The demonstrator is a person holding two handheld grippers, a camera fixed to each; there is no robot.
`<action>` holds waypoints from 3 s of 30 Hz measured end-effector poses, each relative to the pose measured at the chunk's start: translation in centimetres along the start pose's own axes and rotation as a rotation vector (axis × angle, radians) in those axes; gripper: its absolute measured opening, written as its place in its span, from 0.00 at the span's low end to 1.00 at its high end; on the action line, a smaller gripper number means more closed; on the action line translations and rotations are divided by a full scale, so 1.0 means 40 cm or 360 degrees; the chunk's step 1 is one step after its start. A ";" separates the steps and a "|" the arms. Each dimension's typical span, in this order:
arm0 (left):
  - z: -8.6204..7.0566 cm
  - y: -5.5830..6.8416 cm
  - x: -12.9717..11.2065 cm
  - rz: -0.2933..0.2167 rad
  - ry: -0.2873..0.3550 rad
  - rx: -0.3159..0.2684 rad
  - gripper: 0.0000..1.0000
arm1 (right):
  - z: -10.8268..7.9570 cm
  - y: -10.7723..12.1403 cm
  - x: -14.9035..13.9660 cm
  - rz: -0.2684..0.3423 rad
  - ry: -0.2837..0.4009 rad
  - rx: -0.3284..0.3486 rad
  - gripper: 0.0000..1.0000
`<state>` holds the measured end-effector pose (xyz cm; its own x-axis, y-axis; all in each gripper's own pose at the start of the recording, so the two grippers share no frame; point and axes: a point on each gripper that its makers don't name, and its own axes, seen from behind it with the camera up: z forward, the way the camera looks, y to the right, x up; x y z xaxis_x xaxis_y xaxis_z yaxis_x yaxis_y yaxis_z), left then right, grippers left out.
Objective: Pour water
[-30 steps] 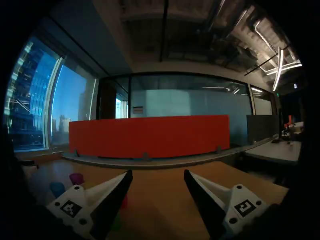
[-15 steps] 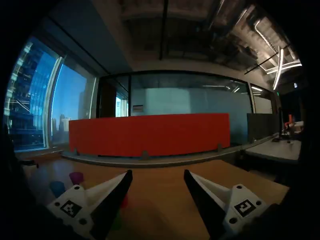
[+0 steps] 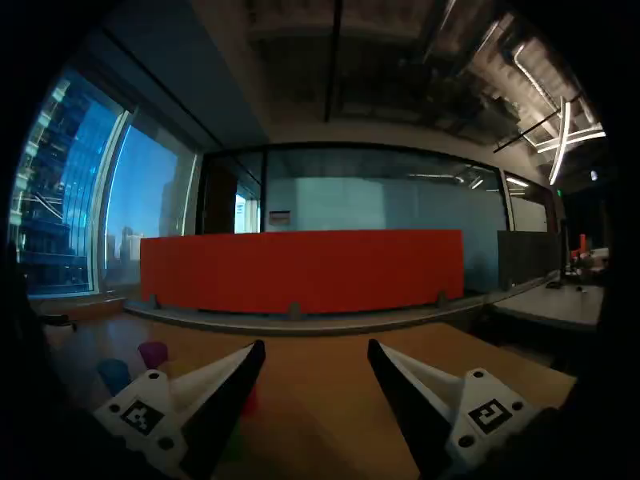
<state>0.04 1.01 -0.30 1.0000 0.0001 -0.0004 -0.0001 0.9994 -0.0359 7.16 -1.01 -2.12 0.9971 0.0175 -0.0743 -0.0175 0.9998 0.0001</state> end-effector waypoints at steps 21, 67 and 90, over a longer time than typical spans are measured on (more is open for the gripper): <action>-0.001 0.001 0.001 0.0000 0.0000 0.0000 0.87 | 0.047 -0.003 -0.094 -0.0011 -0.0003 0.0004 0.99; -0.001 -0.001 0.001 -0.0001 0.0000 0.0000 0.87 | 0.040 0.033 -0.177 -0.0029 -0.0119 -0.0002 0.99; 0.001 -0.001 0.001 -0.0001 0.0000 0.0000 0.87 | 0.039 0.033 -0.180 -0.0029 -0.0119 -0.0002 0.99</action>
<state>0.09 0.97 -0.25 1.0000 -0.0002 -0.0002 0.0002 0.9993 -0.0361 0.09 0.20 -0.02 1.0000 -0.0004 0.0007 0.0004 1.0000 -0.0017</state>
